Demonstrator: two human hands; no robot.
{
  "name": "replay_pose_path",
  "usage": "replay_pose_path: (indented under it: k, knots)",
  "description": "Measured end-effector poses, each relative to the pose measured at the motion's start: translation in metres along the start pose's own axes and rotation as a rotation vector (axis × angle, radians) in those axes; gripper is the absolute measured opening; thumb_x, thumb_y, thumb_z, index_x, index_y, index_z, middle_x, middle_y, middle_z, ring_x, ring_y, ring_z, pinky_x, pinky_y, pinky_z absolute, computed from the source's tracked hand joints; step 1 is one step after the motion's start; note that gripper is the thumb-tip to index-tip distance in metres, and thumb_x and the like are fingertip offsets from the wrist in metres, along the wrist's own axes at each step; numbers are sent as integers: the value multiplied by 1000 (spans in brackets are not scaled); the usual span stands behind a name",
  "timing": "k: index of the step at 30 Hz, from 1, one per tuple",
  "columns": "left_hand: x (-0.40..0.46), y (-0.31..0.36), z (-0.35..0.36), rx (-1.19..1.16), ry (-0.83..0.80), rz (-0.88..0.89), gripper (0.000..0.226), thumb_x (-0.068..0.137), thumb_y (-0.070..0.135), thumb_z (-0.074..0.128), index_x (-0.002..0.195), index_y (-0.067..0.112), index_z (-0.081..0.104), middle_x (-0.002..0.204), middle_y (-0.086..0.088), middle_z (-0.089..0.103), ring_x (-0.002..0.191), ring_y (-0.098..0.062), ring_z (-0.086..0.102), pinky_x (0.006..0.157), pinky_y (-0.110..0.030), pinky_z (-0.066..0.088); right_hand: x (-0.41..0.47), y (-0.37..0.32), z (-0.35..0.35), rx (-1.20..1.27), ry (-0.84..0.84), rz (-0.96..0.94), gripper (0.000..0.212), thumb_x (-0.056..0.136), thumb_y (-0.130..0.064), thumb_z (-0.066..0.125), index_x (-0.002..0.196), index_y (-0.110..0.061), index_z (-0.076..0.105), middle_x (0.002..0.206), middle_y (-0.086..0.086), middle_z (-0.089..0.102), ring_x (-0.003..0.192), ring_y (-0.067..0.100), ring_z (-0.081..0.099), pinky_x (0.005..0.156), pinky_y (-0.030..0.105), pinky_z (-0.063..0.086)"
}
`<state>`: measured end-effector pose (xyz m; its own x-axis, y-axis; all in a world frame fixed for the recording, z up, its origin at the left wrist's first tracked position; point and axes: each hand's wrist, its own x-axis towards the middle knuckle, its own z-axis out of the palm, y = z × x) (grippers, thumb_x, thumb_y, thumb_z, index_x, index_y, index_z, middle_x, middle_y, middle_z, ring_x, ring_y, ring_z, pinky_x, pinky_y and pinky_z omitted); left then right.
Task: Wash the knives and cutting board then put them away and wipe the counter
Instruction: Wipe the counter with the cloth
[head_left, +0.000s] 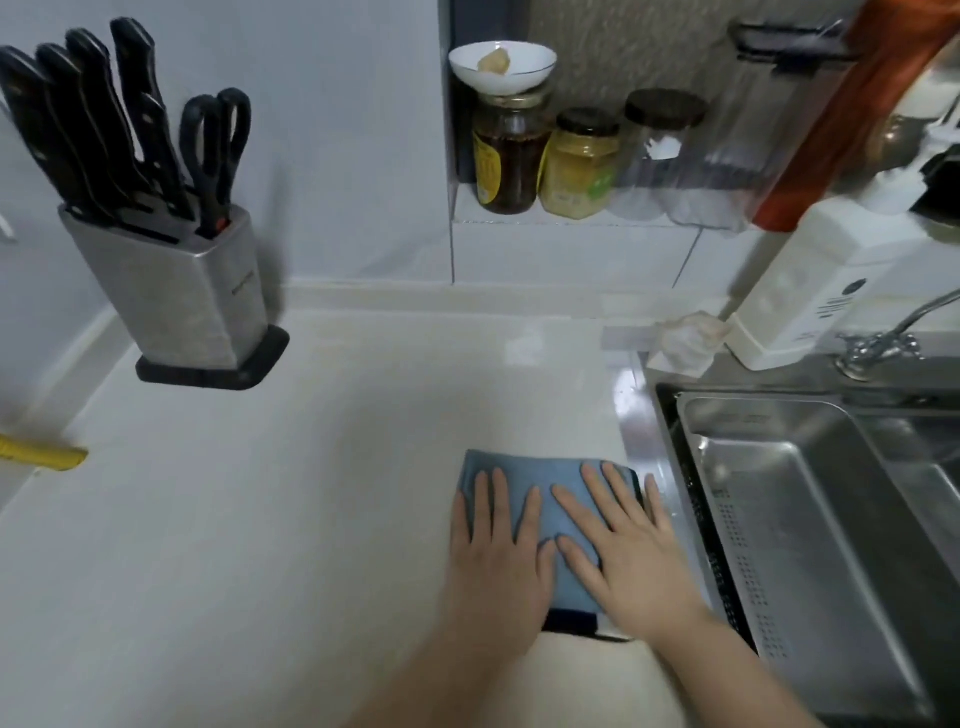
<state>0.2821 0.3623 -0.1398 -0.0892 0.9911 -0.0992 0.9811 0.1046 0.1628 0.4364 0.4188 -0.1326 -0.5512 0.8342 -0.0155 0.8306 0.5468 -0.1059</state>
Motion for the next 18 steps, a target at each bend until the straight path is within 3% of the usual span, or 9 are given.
replay_pose_path:
  k: [3,7,9,11,12,14,18]
  knots:
    - [50,13,-2,-33,22,-3,54,90,43,33,131,15,57,135,-26,52,126,-39,50,107,-57,30,39,32,-2,-4,-45,24,57,94,-61,4,145,-38,17,155,5,23,145,21,12,115,42,3]
    - [112,24,-5,-50,20,-1,55,90,42,31,127,15,60,131,-25,56,122,-38,53,103,-57,40,89,70,-8,-33,-39,35,74,75,-71,-24,142,-44,-7,158,-3,-6,145,14,-13,117,37,-13]
    - [139,26,-8,-37,48,-3,60,89,44,23,132,16,56,135,-24,52,126,-38,50,106,-57,35,113,83,-10,-43,-43,40,80,70,-71,-29,142,-44,-9,159,-3,-8,145,14,-13,117,37,-13]
    - [163,28,-12,-21,64,9,72,87,47,3,145,20,36,151,-22,31,141,-35,28,115,-53,15,135,94,-10,-72,-32,30,87,68,-69,-32,146,-41,-6,159,0,-5,146,17,-9,117,38,-11]
    - [175,28,-12,-1,62,20,74,86,48,-4,150,22,22,157,-19,17,146,-33,14,118,-50,4,145,98,-11,-95,-25,23,89,68,-67,-33,147,-39,-4,160,1,-4,147,18,-7,117,39,-10]
    - [199,26,-12,7,65,8,61,95,48,2,152,24,7,160,-14,1,147,-29,-2,118,-47,-5,162,102,-13,-134,-17,20,86,73,-66,-28,149,-34,-1,160,3,-1,147,20,-4,117,40,-8]
    - [231,23,-16,41,56,25,55,101,43,15,152,26,4,160,-11,-3,148,-27,-4,119,-47,-3,187,103,-13,-151,-23,96,59,95,-47,-1,151,-27,1,160,4,0,147,20,-2,119,40,-3]
